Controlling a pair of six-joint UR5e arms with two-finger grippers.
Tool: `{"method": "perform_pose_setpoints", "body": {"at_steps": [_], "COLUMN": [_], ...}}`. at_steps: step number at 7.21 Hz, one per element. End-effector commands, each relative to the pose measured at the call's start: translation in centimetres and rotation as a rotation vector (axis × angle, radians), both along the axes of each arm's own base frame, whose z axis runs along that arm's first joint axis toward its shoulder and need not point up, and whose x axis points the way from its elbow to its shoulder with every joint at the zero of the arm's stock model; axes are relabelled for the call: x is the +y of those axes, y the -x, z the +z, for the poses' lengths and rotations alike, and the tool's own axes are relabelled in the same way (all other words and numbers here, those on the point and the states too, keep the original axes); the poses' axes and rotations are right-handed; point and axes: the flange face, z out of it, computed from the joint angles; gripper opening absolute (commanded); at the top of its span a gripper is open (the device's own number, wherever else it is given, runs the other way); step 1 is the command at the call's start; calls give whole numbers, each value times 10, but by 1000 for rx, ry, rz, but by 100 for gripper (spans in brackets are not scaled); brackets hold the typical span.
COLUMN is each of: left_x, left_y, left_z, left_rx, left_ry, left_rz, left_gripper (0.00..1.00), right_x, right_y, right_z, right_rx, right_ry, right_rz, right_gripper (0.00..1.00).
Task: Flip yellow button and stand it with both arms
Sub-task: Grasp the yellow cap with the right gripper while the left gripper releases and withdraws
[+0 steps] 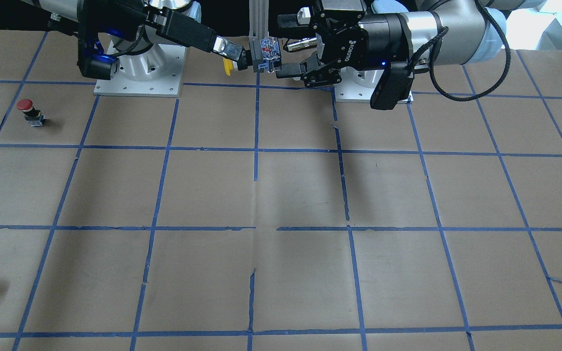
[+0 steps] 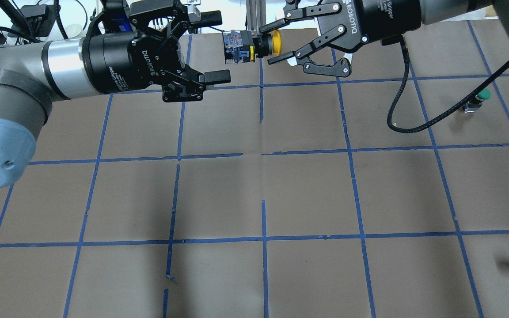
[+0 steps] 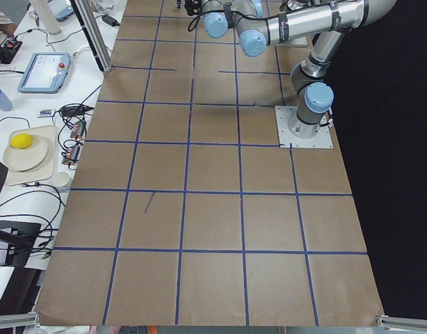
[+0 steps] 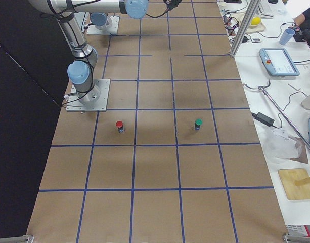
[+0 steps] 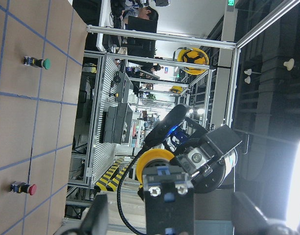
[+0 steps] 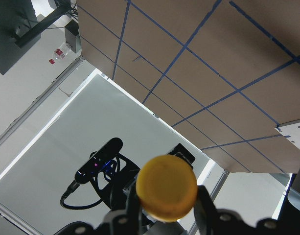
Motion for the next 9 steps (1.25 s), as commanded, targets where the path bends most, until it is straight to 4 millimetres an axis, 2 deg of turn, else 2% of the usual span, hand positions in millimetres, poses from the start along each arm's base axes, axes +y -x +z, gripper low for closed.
{"method": "perform_pose_setpoints", "body": {"at_steps": [1, 2, 3, 4, 5, 6, 7, 8, 9], "left_x": [-8, -12, -12, -8, -9, -7, -8, -11, -20], "left_y": [-2, -5, -8, -10, -15, -20, -32, -40, -50], "left_z": [-6, -5, -14, -21, -22, -25, -30, -29, -21], "left_rx": [-119, -240, -353, -439, -537, -639, -806, -923, -1026], "left_ry": [-9, 4, -16, -19, -14, -11, 15, 35, 41], "left_rz": [-9, 12, 23, 25, 34, 42, 43, 42, 53], "left_gripper": [100, 100, 100, 100, 100, 100, 100, 100, 100], "right_x": [-13, -20, -24, -24, -21, -19, -16, -7, -1], "right_y": [35, 61, 86, 105, 118, 130, 152, 171, 189], "right_z": [-9, -11, -17, -32, -45, -57, -74, -98, -117], "right_rx": [135, 155, 208, 325, 469, 540, 644, 719, 789], "right_ry": [34, 59, 82, 121, 177, 259, 324, 375, 408], "right_rz": [-37, -67, -81, -32, 68, 177, 310, 485, 587], "right_gripper": [21, 21, 21, 20, 16, 16, 16, 12, 10]}}
